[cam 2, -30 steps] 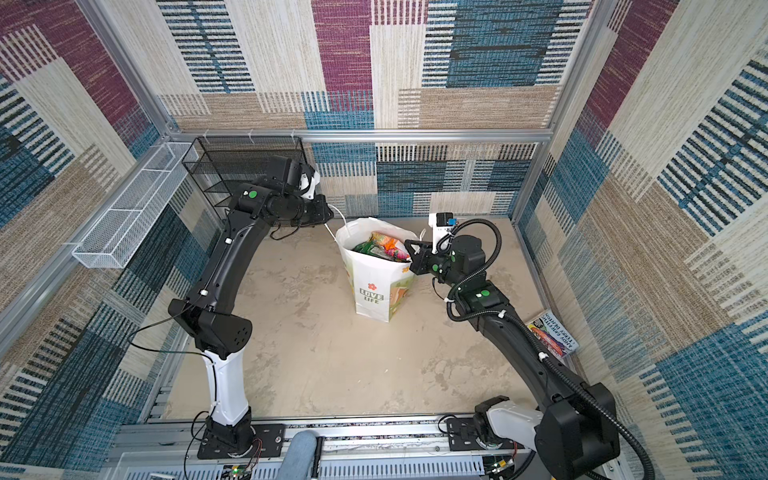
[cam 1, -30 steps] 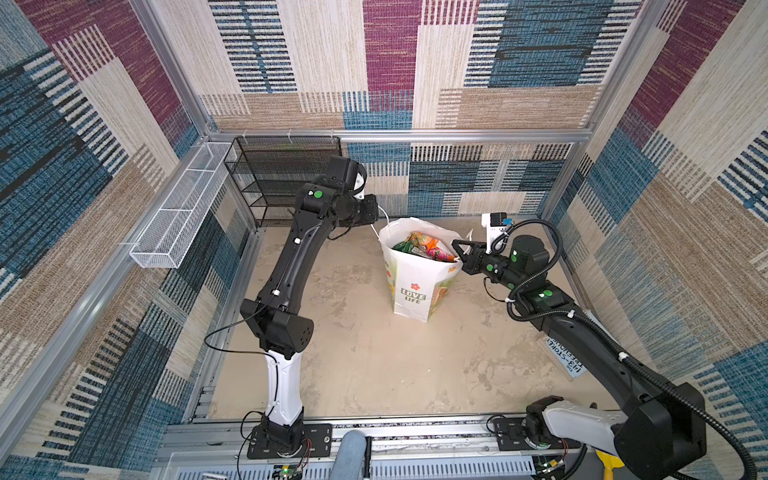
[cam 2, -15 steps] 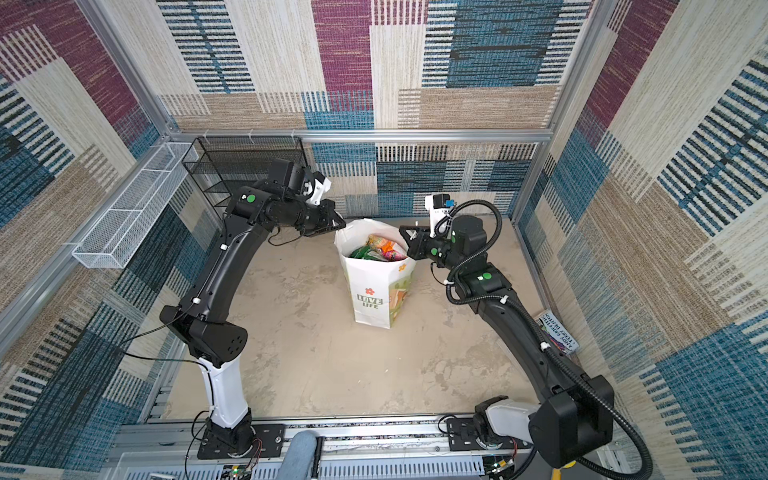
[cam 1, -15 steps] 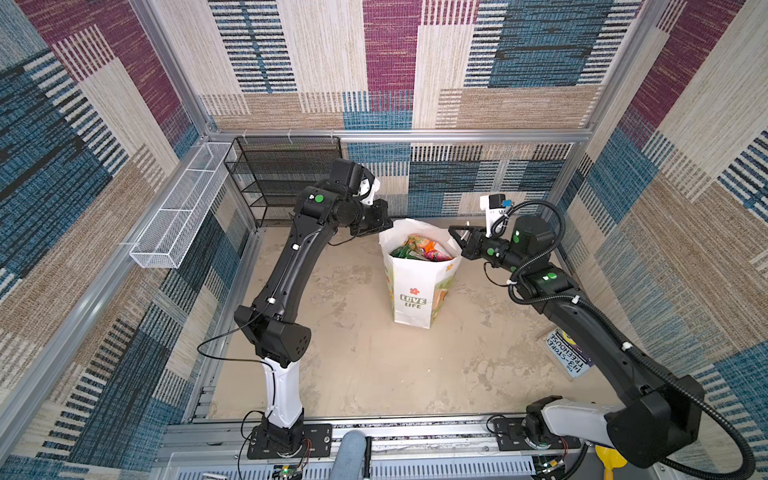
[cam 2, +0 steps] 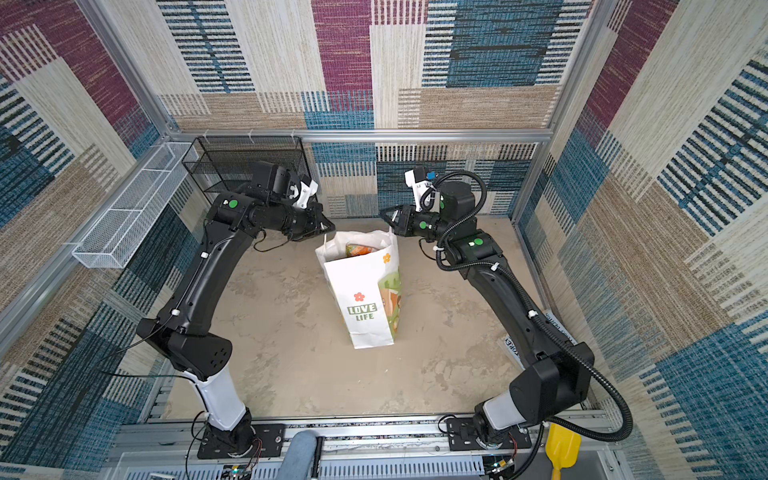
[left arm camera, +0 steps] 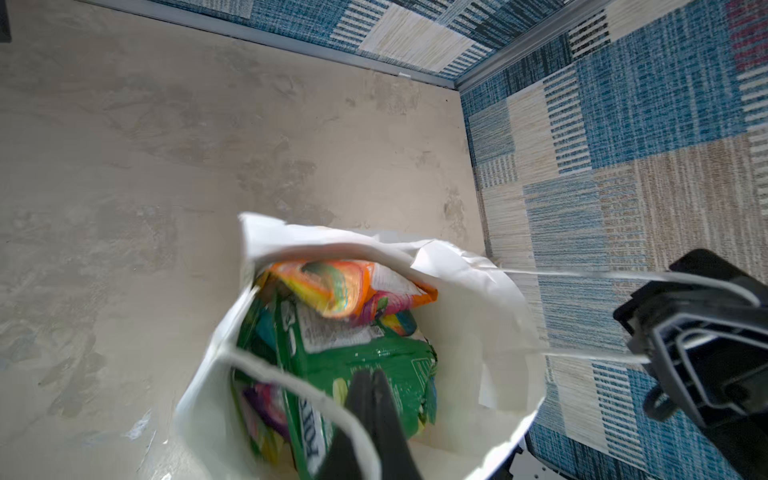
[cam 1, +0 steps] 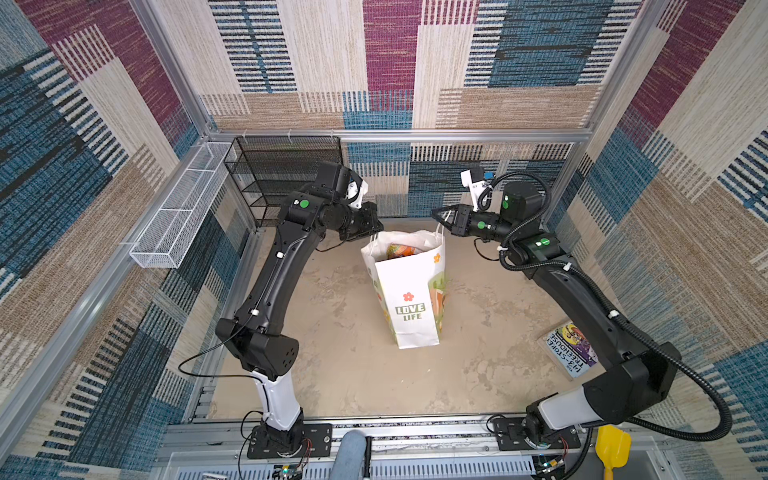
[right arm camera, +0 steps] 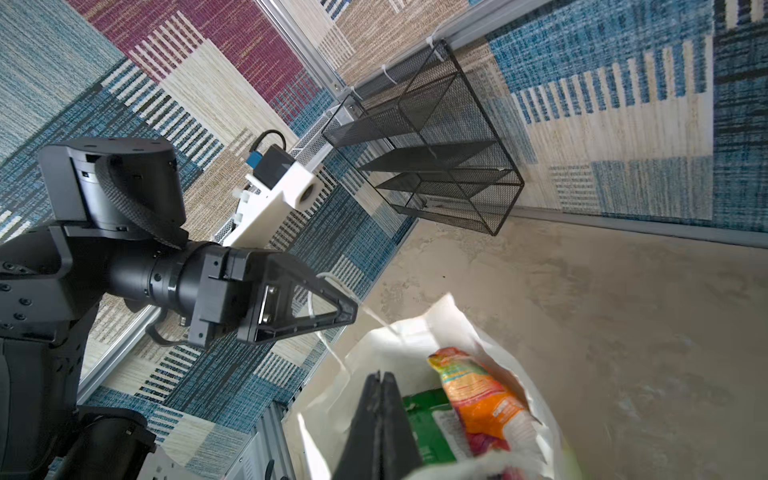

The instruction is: Place the snacks into the paper bag

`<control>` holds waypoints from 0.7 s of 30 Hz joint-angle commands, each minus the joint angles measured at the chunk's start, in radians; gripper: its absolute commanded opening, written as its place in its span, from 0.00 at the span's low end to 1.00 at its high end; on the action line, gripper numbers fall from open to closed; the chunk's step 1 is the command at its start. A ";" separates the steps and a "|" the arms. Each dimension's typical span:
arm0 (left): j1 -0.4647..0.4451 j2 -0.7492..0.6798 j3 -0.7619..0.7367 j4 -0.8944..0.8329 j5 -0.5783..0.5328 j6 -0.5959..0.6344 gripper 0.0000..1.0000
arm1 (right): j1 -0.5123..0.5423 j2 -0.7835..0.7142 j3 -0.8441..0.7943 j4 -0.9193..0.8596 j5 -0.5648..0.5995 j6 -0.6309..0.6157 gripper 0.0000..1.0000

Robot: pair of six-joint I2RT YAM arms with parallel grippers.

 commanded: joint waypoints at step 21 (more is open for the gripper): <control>-0.002 -0.171 -0.254 0.278 0.110 -0.060 0.00 | 0.003 -0.080 -0.138 0.120 0.001 0.001 0.00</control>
